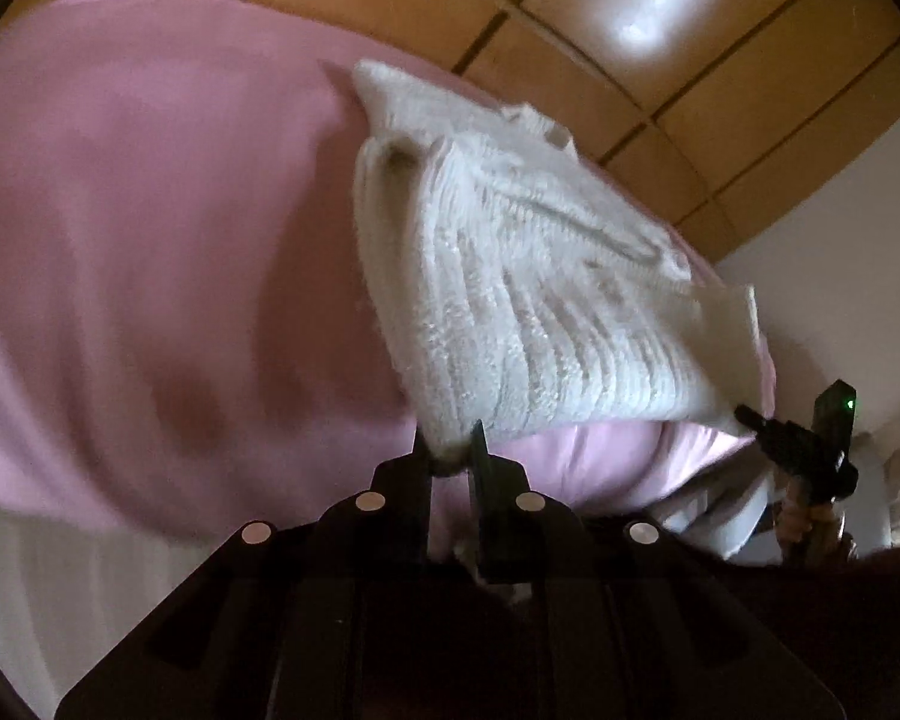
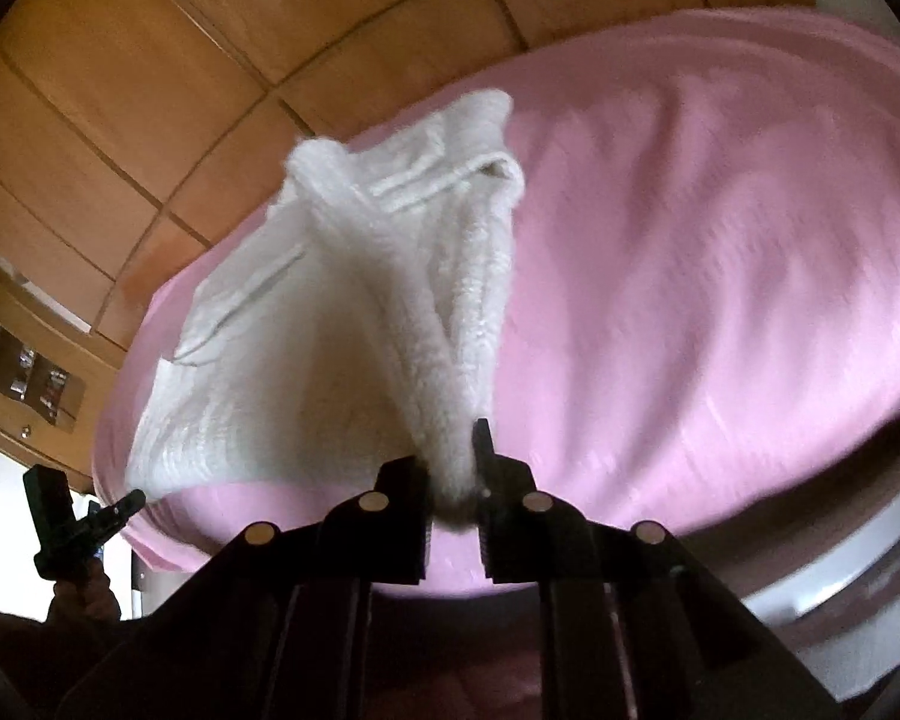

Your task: Fold small clothes

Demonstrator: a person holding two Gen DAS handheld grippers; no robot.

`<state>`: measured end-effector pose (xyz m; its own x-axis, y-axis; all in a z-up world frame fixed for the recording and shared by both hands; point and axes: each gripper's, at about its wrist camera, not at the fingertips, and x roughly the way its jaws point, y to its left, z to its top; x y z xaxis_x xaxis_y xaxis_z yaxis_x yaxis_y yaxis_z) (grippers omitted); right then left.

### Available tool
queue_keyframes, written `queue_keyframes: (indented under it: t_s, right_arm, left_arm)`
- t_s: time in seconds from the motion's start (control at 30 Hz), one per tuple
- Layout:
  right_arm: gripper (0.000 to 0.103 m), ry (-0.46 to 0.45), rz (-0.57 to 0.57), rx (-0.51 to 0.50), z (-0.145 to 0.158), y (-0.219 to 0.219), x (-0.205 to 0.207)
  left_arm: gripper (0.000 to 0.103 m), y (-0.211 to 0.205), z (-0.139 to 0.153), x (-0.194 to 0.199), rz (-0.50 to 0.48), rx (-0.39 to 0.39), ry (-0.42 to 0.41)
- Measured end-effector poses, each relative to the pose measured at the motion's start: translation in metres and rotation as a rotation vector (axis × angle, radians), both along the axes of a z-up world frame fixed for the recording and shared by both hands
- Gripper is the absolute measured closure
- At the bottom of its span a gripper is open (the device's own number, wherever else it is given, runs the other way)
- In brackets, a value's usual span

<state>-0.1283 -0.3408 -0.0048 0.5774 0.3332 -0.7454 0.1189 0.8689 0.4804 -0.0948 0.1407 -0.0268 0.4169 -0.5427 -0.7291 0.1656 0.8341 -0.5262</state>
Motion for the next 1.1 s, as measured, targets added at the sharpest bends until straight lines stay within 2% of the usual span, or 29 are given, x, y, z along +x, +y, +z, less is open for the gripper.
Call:
queue_keyframes:
  t_s: [0.07, 0.1, 0.17, 0.2, 0.23, 0.3, 0.37, 0.4, 0.47, 0.57, 0.7, 0.8, 0.87, 0.9, 0.93, 1.1]
  right_arm:
    - [0.089, 0.003, -0.005, -0.029, 0.001, -0.002, 0.004]
    - [0.084, -0.007, -0.011, -0.053, 0.004, -0.004, 0.007]
    - [0.064, -0.049, -0.035, -0.040, 0.012, -0.010, 0.015]
    - [0.043, -0.072, -0.047, -0.041, 0.016, -0.012, 0.018]
    - [0.037, -0.097, -0.053, -0.059, 0.021, -0.012, 0.022]
    - [0.035, -0.126, -0.037, -0.091, 0.027, -0.005, 0.037]
    - [0.034, -0.145, -0.020, -0.154, 0.029, 0.006, 0.057]
    - [0.034, -0.150, -0.005, -0.185, 0.028, 0.011, 0.063]
    - [0.036, -0.152, 0.029, -0.238, 0.025, 0.025, 0.084]
    - [0.045, -0.119, 0.052, -0.323, 0.014, 0.040, 0.112]
    - [0.072, -0.077, 0.084, -0.368, -0.005, 0.046, 0.124]
    - [0.093, -0.067, 0.084, -0.371, -0.007, 0.042, 0.121]
    - [0.095, -0.075, 0.082, -0.365, -0.003, 0.039, 0.116]
    - [0.095, -0.079, 0.082, -0.366, -0.001, 0.038, 0.113]
    - [0.096, -0.081, 0.080, -0.368, 0.001, 0.039, 0.111]
    - [0.096, -0.134, 0.085, -0.295, 0.030, 0.038, 0.092]
  left_arm:
    - [0.092, -0.002, -0.004, 0.000, -0.002, 0.017, 0.021]
    - [0.091, -0.002, -0.004, 0.003, 0.001, 0.026, 0.018]
    - [0.090, 0.002, 0.000, 0.014, 0.027, 0.018, 0.007]
    - [0.090, 0.005, 0.005, 0.020, 0.025, -0.004, -0.014]
    - [0.083, 0.007, 0.009, 0.023, 0.032, 0.004, -0.035]
    - [0.073, 0.010, 0.019, 0.039, 0.057, 0.022, -0.080]
    - [0.054, 0.015, 0.020, 0.050, 0.062, 0.023, -0.097]
    - [0.050, 0.015, 0.019, 0.060, 0.062, 0.020, -0.101]
    - [0.048, 0.009, 0.015, 0.072, 0.064, 0.032, -0.107]
    - [0.048, -0.004, 0.009, 0.093, 0.036, 0.050, -0.112]
    - [0.049, -0.015, 0.002, 0.108, -0.017, 0.053, -0.113]
    - [0.069, -0.023, -0.004, 0.112, -0.053, 0.078, -0.102]
    - [0.075, -0.024, -0.007, 0.112, -0.059, 0.079, -0.103]
    - [0.082, -0.022, -0.008, 0.111, -0.056, 0.073, -0.104]
    - [0.096, -0.020, -0.008, 0.110, -0.053, 0.072, -0.109]
    - [0.098, -0.017, 0.016, 0.086, -0.056, 0.067, -0.209]
